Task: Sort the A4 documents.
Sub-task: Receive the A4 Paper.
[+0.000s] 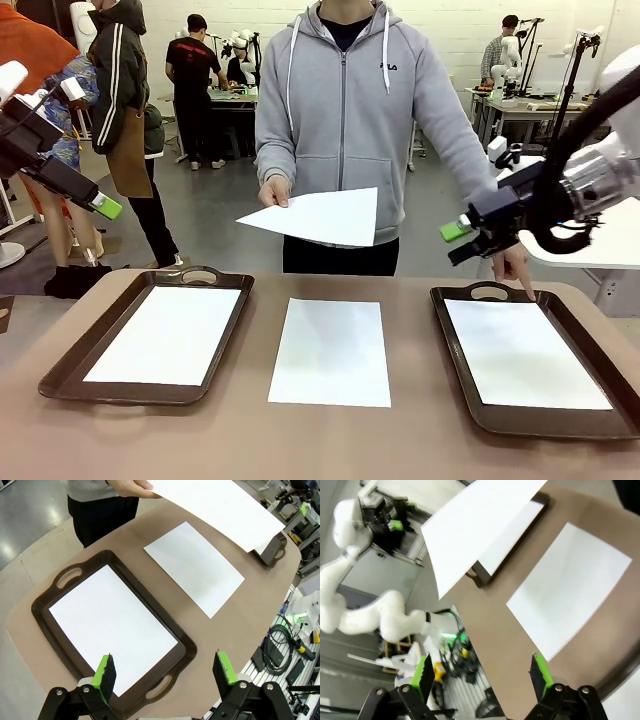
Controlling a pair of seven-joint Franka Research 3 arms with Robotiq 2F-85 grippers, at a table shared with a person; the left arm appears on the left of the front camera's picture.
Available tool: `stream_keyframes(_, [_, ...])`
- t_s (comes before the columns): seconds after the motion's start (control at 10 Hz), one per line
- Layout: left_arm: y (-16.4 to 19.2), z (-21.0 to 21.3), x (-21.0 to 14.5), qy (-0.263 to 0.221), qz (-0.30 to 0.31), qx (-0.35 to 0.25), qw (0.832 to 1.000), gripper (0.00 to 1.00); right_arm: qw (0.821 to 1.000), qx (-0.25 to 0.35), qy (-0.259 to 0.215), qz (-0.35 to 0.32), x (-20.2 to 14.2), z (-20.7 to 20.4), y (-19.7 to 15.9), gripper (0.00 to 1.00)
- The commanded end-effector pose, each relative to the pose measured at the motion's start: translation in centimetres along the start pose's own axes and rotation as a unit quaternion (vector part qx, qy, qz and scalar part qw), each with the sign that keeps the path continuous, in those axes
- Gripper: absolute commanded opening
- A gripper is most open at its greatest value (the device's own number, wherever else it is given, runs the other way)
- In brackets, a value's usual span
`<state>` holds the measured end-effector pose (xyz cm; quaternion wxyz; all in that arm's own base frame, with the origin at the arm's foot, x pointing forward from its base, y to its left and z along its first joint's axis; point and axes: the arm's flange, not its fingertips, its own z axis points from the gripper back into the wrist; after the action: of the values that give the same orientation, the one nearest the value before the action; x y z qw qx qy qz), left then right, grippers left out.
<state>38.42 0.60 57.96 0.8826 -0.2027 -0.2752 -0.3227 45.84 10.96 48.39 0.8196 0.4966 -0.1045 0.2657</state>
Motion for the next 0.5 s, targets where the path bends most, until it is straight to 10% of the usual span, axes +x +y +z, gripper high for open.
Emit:
stream_keyframes(0.0, [-0.2,0.0,-0.2,-0.001,0.000,-0.002,1.000,1.00,0.995,0.051,-0.025,-0.080,3.5,-0.9,-1.7,1.00])
stream_keyframes(0.4, [-0.2,0.0,-0.2,-0.001,0.000,-0.002,1.000,1.00,0.979,0.067,-0.079,-0.177,7.2,-4.8,-4.7,1.00])
